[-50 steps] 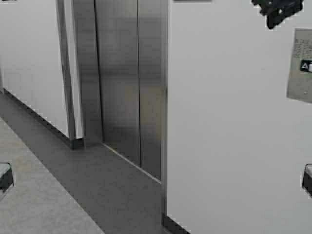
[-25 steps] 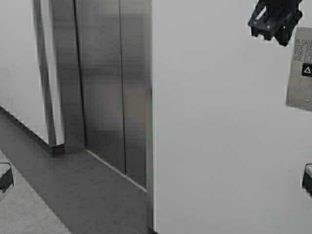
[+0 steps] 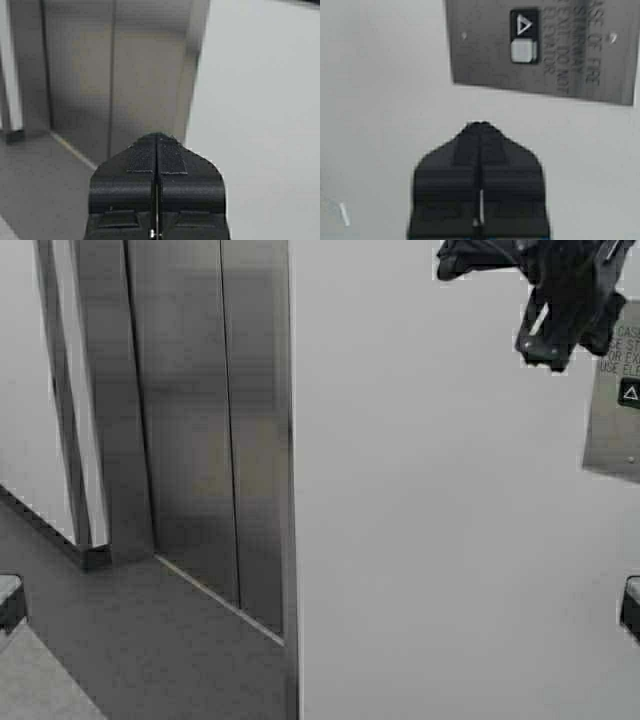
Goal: Navigate to elevator, push the call button, then enter the elevator
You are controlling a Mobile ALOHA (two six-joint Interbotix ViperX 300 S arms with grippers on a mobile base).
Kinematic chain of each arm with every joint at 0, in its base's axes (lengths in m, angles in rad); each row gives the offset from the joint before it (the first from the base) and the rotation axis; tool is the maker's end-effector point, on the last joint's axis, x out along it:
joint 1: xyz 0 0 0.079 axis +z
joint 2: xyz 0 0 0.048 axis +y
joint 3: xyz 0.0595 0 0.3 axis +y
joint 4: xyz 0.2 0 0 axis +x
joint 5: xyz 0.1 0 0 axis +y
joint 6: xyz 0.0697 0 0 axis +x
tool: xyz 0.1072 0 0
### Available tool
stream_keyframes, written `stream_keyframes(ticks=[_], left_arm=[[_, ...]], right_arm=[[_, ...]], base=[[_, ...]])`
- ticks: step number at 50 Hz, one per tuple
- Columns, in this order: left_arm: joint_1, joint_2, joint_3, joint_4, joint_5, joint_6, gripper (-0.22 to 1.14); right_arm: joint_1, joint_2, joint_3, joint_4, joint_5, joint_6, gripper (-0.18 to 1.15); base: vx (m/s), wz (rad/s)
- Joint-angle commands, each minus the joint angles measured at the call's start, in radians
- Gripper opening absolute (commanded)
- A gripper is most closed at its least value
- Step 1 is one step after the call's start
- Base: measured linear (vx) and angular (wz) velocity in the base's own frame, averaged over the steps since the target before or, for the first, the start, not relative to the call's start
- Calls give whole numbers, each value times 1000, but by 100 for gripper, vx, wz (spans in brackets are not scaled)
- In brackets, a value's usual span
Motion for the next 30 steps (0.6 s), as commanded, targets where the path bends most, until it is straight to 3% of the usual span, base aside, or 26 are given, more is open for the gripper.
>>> stream_keyframes(ticks=[1,20,30], left_arm=[[3,-14,-20,-5,12,0,2],[2,-18,-26,-35,25,0,2],[3,-29,-28,-35,44,0,2]], right_arm=[[-21,43,-17,-61,3,46,6],[-161,123,-29,-100,-44,72,6],[-230,164,-60,-196,-80,117,6]], base=[[7,1],[4,0],[0,0]])
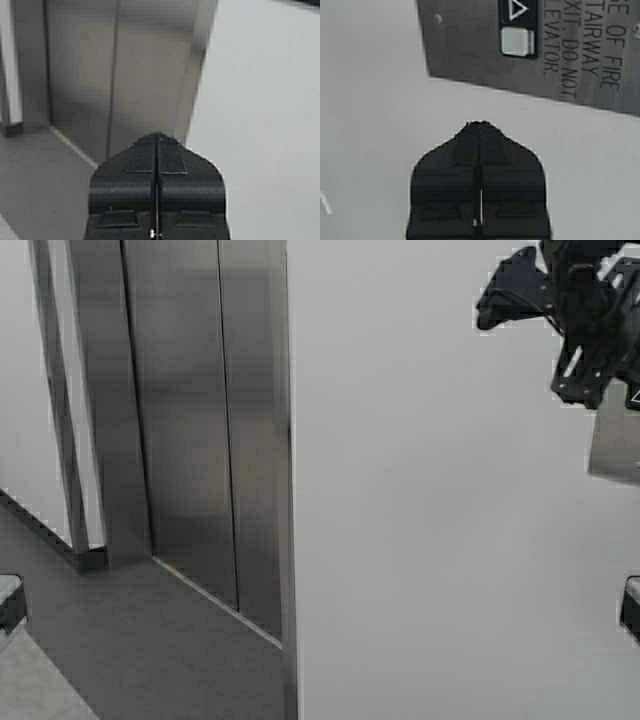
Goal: Navigate to elevator, push the call button, then enter the elevator
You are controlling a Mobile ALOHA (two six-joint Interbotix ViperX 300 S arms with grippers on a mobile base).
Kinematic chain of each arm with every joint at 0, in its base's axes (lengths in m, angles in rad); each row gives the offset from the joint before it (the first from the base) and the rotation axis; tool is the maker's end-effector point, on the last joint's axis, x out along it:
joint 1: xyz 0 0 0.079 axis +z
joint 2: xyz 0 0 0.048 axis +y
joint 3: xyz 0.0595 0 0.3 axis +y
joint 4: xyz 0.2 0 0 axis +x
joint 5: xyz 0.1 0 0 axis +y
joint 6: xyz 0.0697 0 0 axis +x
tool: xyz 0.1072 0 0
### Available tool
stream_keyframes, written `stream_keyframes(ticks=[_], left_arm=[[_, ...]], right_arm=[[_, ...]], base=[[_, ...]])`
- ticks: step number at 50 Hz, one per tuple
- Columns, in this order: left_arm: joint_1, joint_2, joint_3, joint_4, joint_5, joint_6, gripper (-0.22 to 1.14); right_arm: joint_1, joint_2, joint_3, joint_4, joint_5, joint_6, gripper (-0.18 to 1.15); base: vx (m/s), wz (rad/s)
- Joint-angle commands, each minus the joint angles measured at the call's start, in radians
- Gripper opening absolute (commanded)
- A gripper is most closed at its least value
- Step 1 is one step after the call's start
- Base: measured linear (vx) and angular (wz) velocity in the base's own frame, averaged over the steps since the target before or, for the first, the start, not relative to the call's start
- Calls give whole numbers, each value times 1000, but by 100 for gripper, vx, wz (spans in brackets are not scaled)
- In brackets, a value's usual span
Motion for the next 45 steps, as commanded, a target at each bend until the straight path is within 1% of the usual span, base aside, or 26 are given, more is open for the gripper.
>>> stream_keyframes(ticks=[1,7,22,45], left_arm=[[2,-12,-25,0,6,0,2],[2,-18,-25,-2,11,0,2],[0,-31,-25,-2,32,2,2],[2,-37,-23,0,41,2,2]], right_arm=[[-31,15,-37,-77,-20,35,6],[-69,58,-55,-132,-29,57,6],[-137,143,-95,-181,-78,63,6],[-192,245,-187,-284,-104,63,6]], base=[[0,0],[0,0],[0,0],[0,0]])
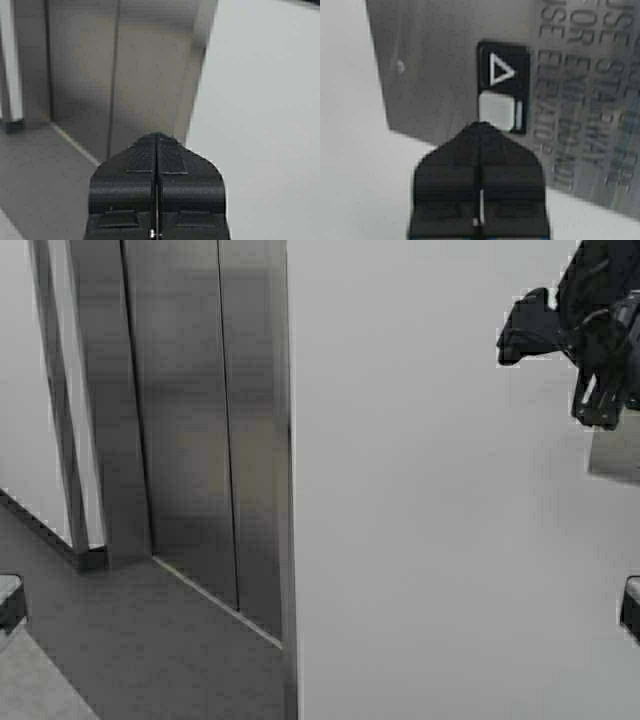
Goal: Navigate to elevator, push the call button, then enter the elevator
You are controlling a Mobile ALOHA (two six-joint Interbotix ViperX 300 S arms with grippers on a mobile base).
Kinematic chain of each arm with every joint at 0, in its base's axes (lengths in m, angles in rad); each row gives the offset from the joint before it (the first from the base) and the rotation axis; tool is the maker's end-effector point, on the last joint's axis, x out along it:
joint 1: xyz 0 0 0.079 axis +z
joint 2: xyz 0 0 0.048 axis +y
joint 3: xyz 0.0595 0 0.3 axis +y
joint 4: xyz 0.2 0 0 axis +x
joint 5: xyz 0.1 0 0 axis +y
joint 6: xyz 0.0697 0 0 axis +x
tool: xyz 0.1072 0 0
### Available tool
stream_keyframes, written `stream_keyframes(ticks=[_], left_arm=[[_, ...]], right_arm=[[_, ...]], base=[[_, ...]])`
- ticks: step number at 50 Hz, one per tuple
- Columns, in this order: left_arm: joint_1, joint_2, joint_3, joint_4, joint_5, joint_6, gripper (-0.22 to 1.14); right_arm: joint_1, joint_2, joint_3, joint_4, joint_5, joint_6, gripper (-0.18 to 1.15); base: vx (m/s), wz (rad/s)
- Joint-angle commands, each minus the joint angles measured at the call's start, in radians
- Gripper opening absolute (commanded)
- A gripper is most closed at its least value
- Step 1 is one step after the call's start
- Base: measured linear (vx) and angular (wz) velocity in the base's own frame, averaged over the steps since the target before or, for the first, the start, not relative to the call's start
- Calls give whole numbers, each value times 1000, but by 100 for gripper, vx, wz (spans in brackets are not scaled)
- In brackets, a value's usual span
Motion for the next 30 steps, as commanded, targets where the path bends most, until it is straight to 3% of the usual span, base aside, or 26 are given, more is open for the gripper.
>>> stream_keyframes(ticks=[1,30], left_arm=[[0,-3,-21,-2,-2,2,2],[2,-3,-21,-2,-2,3,2]], right_arm=[[-23,9,-37,-21,-8,0,6],[-100,41,-69,-109,-23,-3,6]], base=[[0,0],[0,0]])
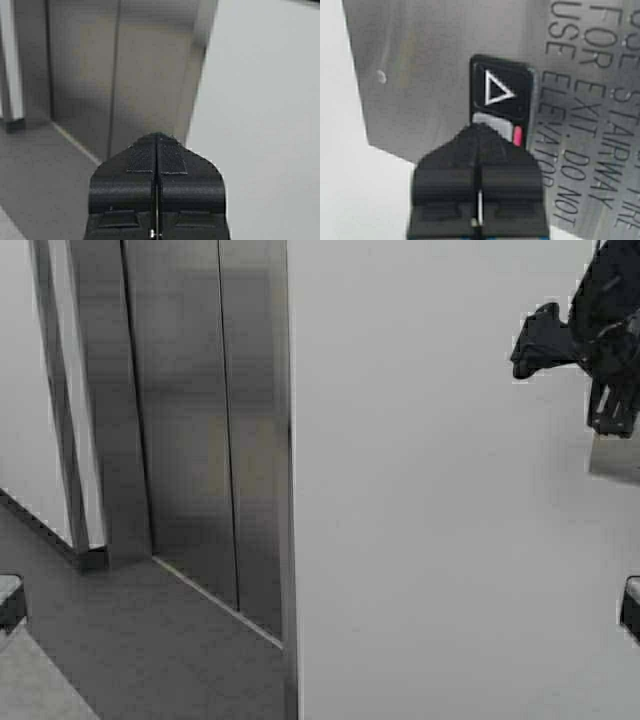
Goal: Navigate to elevator, push the call button, then enter the elevator
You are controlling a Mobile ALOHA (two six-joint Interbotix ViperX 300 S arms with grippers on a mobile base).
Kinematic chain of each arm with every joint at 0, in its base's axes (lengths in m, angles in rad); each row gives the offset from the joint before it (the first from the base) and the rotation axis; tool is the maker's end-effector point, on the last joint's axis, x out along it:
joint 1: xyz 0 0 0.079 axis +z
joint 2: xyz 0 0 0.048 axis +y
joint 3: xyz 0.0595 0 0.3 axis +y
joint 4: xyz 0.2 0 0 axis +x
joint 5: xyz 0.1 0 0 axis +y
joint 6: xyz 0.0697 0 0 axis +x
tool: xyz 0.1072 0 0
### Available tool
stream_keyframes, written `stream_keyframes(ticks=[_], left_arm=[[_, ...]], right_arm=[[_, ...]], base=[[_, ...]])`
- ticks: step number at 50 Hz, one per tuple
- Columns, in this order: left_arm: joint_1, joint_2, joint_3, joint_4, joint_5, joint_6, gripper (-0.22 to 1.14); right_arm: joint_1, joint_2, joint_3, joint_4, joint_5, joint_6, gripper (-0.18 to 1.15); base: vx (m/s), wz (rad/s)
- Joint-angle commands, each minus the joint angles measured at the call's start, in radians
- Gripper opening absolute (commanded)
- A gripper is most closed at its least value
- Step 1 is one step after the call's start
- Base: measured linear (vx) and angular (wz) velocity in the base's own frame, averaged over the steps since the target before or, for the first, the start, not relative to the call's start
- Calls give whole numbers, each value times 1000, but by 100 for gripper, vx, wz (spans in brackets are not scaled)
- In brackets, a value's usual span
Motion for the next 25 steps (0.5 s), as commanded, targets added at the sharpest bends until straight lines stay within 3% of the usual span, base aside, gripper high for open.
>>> stream_keyframes(ticks=[1,13,25], left_arm=[[2,-2,-21,0,-5,2,2],[2,-2,-23,-2,-5,2,2],[2,-23,-25,-2,-5,2,2]], right_arm=[[-23,-17,-31,-26,3,2,6],[17,-37,-6,-23,8,-5,6],[175,-103,55,58,28,-9,6]], base=[[0,0],[0,0],[0,0]])
